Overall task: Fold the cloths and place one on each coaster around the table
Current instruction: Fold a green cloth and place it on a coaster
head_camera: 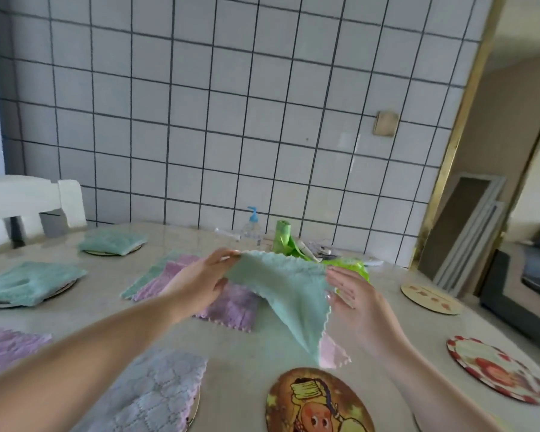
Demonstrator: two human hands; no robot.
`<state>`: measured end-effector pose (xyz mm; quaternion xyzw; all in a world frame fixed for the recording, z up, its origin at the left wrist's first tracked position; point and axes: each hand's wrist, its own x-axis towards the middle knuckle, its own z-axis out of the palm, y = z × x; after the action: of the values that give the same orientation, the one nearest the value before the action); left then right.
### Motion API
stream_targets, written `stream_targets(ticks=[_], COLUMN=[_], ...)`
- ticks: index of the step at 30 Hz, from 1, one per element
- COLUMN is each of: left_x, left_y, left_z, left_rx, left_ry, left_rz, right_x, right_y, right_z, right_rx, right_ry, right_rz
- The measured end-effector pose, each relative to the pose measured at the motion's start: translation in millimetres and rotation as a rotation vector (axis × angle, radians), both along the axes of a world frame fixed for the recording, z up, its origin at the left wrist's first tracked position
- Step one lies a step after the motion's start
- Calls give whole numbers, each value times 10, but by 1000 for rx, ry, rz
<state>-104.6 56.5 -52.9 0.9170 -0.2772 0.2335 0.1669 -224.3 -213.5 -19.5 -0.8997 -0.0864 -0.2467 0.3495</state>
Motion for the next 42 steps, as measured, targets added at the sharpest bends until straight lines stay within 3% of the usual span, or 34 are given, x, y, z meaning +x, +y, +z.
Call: stream_targets(ticks=[3, 12, 19, 26, 34, 39, 42], left_x=[-112, -398, -339, -98, -122, -571, -925], left_y=[5, 192, 308, 219, 34, -4, -11], left_z=[340, 1209, 1562, 1400, 1364, 1084, 762], left_rx=[-100, -98, -71, -160, -468, -151, -16], left_ry=[-137, -509, -384, -239, -103, -90, 148], left_rz=[-74, -112, -252, -184, -287, -222, -284], right_x=[-50, -298, -210, 156, 41, -335, -565], right_y=[-81, -317, -512, -590, -655, -761, -874], right_z=[239, 874, 1066, 837, 875, 649, 410], right_rx=[-21, -67, -53, -83, -23, -108, -256], right_ry=[-96, -258, -280, -164, -308, -260, -106], right_rz=[-43, -103, -158, -196, -297, -326, -320])
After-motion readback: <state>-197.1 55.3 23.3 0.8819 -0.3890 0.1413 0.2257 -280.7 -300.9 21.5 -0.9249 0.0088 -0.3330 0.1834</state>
